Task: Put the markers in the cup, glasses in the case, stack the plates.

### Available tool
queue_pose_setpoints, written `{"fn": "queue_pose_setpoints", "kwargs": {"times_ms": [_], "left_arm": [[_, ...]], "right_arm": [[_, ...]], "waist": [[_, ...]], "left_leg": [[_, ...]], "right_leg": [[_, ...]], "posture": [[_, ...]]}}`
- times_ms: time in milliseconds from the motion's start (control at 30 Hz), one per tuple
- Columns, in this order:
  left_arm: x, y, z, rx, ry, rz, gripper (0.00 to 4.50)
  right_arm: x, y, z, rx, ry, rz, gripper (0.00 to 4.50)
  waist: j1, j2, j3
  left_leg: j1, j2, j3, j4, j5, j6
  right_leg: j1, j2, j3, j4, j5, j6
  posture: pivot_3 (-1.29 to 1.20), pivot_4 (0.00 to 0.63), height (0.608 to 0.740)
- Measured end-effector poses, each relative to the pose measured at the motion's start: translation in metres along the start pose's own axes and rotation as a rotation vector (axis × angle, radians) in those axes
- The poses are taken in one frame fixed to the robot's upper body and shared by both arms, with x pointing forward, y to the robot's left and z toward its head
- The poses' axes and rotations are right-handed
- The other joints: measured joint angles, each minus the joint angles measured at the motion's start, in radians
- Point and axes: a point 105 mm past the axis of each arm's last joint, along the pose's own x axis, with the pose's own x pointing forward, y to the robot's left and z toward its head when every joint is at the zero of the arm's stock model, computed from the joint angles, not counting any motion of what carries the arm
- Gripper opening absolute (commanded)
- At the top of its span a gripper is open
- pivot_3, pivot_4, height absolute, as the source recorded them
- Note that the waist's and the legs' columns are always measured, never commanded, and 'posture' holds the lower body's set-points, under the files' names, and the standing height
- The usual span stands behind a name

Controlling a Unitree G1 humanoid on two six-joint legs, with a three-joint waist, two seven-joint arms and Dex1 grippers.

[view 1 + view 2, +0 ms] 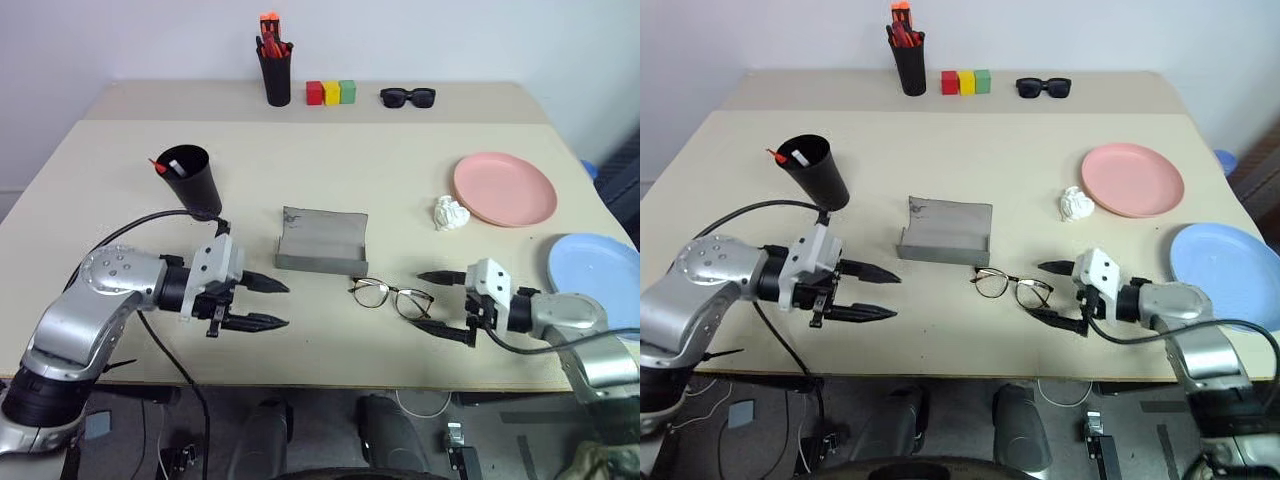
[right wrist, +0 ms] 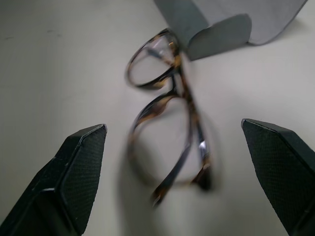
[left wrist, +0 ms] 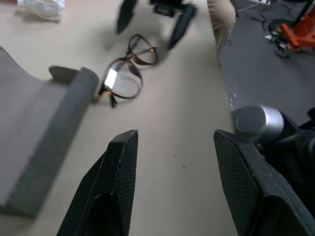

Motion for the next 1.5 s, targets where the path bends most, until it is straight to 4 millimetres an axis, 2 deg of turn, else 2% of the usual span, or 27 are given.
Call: {"fn": "queue_pose_setpoints", "kwargs": {"times_ms": [167, 333, 767, 867, 1067, 1100, 1500], "left_arm": [[0.000, -0.006, -0.008, -0.023, 0.026, 0.044, 2.45], [0.002, -0.007, -0.006, -0.013, 0.022, 0.081, 2.45], [0.003, -0.007, -0.010, -0.023, 0.019, 0.126, 2.45], [0.004, -0.006, -0.010, -0.022, 0.018, 0.130, 2.53], [0.005, -0.007, -0.011, -0.024, 0.018, 0.128, 2.53], [0.005, -0.006, -0.011, -0.024, 0.018, 0.130, 2.53], [0.008, -0.006, -0.011, -0.014, 0.014, 0.136, 2.53]], "right_arm": [[0.012, -0.006, 0.002, -0.024, -0.004, 0.065, 4.50], [0.017, -0.007, 0.002, -0.012, 0.020, 0.137, 4.50], [0.020, 0.003, 0.007, 0.049, 0.047, 0.235, 4.50], [0.022, 0.005, 0.012, 0.049, 0.034, 0.249, 3.59], [0.027, 0.013, 0.018, 0.049, 0.030, 0.289, 0.40], [0.028, 0.014, 0.019, 0.050, 0.031, 0.295, 0.04], [0.033, 0.019, 0.024, 0.053, 0.036, 0.318, 0.04]], "waist": [[0.002, 0.000, 0.000], [-0.005, 0.000, 0.000], [-0.003, 0.000, 0.000], [-0.005, 0.000, 0.000], [-0.003, 0.000, 0.000], [-0.003, 0.000, 0.000], [-0.003, 0.000, 0.000]], "left_leg": [[0.000, 0.000, 0.000, 0.000, 0.000, 0.000], [0.000, 0.000, 0.000, 0.000, 0.000, 0.000], [0.000, 0.000, 0.000, 0.000, 0.000, 0.000], [0.000, 0.000, 0.000, -0.001, 0.000, 0.000], [0.000, 0.000, 0.000, 0.000, 0.000, 0.000], [0.000, 0.000, 0.000, 0.000, 0.000, 0.000], [0.000, 0.000, 0.000, -0.001, 0.000, 0.000]], "right_leg": [[0.000, 0.000, 0.000, 0.000, 0.000, 0.000], [0.000, 0.000, 0.000, 0.000, 0.000, 0.000], [0.000, 0.000, 0.000, 0.000, 0.001, 0.001], [-0.001, 0.000, 0.000, 0.000, 0.001, 0.001], [-0.001, 0.000, 0.000, 0.000, 0.000, 0.001], [-0.001, 0.000, 0.000, 0.000, 0.000, 0.001], [-0.001, 0.000, 0.000, 0.000, 0.000, 0.000]], "posture": [[0.00, 0.150, 0.740], [0.00, 0.150, 0.740], [0.00, 0.150, 0.740], [0.00, 0.150, 0.740], [0.00, 0.150, 0.740], [0.00, 0.150, 0.740], [0.00, 0.150, 0.740]]}}
